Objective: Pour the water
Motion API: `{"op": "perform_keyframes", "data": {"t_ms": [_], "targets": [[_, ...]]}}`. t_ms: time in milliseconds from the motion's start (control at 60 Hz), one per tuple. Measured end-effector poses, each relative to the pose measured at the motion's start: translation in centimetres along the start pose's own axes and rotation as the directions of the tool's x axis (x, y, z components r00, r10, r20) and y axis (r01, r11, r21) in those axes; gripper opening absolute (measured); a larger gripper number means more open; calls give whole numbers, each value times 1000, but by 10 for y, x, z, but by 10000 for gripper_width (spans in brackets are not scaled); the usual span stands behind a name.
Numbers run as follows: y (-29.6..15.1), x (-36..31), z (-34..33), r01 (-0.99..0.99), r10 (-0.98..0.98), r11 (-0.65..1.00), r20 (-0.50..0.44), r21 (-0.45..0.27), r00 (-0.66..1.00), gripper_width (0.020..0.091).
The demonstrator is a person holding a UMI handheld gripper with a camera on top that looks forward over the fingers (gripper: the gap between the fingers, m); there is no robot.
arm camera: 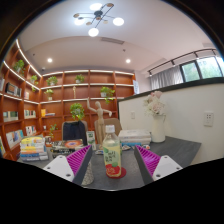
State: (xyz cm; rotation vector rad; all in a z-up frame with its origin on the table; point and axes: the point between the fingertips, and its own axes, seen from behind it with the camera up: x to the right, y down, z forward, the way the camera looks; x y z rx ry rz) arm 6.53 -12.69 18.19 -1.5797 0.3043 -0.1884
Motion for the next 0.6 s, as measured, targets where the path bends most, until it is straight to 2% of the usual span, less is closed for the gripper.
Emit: {"op": "perform_keyframes", "data": {"t_ms": [100, 233, 600], "targets": [[-13, 2, -29, -22, 22, 999, 3, 26, 1000, 857], [-9, -6, -62, 52, -52, 999, 11, -14, 999, 859], [7, -39, -115, 98, -96, 995, 77, -17, 992, 849]]}}
